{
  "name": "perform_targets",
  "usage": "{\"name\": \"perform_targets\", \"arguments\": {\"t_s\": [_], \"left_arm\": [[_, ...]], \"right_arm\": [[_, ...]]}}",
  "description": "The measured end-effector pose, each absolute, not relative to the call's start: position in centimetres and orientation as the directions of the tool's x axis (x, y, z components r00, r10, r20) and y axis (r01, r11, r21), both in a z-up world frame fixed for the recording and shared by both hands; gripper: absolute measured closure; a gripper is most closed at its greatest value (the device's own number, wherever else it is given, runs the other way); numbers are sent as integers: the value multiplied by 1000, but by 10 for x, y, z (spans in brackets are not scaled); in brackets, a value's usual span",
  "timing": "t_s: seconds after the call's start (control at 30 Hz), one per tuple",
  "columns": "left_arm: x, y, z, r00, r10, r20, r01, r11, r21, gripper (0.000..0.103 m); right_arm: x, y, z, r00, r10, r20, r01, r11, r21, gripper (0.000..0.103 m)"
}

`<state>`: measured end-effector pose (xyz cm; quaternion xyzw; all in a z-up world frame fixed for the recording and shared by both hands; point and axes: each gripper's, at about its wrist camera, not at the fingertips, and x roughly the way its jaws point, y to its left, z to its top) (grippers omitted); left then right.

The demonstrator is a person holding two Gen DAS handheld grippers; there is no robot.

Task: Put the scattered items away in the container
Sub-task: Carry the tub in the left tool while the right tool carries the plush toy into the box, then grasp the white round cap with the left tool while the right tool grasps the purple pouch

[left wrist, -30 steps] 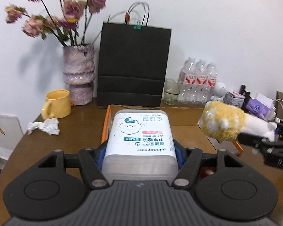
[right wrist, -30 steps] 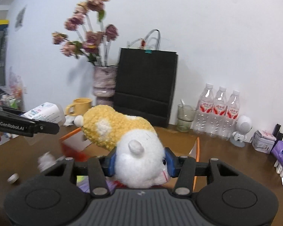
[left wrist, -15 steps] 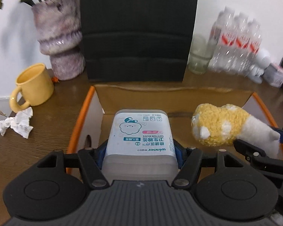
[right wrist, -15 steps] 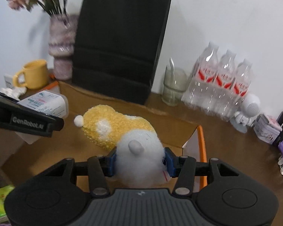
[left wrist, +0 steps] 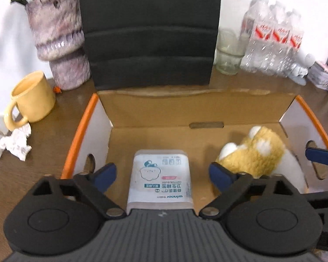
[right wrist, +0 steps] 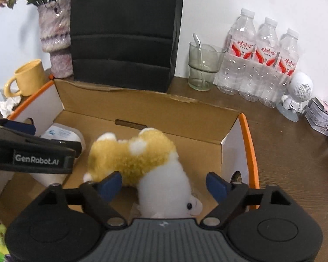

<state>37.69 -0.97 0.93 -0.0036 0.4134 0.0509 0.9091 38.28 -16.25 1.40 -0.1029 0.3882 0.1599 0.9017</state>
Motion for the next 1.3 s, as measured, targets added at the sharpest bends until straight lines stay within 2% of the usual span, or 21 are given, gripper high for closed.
{"name": "perform_targets", "arguments": {"t_s": [0.2, 0.4, 0.53, 0.67, 0.77, 1.0, 1.3], "left_arm": [[342, -2, 39, 736, 63, -675, -93, 996, -9, 0], [268, 8, 71, 836, 26, -548, -47, 999, -23, 0], [211, 22, 80, 879, 28, -476, -42, 999, -19, 0], [159, 35, 73, 896, 42, -441, -53, 998, -14, 0], [126, 45, 61, 895, 72, -440, -87, 996, -14, 0], [72, 69, 22, 852, 118, -510, -168, 984, -53, 0], [41, 77, -11, 815, 130, -564, -192, 980, -52, 0]], "right_arm": [[359, -178, 37, 676, 256, -691, -366, 931, -12, 8], [300, -205, 74, 748, 323, -580, -388, 922, 14, 6], [248, -225, 90, 791, 348, -503, -411, 912, -15, 2], [200, -241, 85, 811, 353, -466, -422, 906, -48, 0], [170, -250, 72, 800, 365, -477, -430, 902, -31, 0], [118, -250, 42, 796, 352, -492, -423, 906, -36, 0], [95, -228, 19, 748, 398, -531, -450, 892, 36, 0]]}}
